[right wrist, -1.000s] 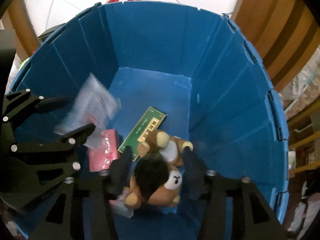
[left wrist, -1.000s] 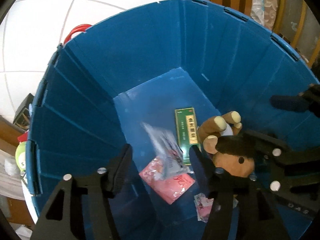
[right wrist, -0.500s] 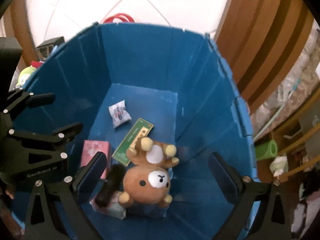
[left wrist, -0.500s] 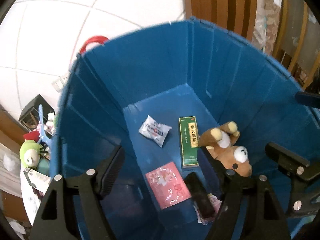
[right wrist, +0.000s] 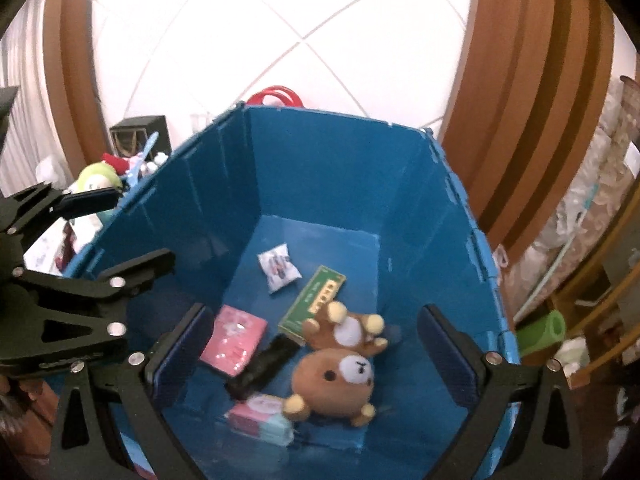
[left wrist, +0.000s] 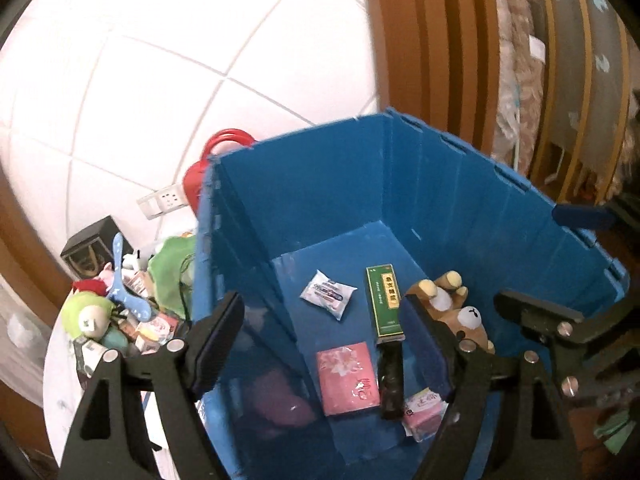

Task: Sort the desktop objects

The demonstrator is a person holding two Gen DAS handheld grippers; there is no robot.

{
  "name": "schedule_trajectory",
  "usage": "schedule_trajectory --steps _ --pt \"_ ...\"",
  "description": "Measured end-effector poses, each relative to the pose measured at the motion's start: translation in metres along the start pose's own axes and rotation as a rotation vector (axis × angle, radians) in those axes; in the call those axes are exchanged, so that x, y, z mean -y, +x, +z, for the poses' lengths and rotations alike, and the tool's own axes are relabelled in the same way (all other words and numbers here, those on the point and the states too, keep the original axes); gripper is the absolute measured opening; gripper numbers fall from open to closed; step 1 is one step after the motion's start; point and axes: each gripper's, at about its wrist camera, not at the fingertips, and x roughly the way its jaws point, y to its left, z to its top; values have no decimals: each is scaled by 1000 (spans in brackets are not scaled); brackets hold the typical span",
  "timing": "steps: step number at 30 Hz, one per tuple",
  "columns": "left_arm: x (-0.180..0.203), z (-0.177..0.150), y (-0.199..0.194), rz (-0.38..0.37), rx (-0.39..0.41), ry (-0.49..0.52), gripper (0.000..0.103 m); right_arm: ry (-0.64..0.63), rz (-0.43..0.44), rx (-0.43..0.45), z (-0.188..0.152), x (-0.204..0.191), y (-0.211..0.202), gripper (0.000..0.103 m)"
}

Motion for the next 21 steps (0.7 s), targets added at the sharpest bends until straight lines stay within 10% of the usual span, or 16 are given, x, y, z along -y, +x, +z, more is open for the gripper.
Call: schedule_trajectory --steps 21 --pt "-235 -124 -104 204 121 -166 80 -40 149 130 38 -217 -31 103"
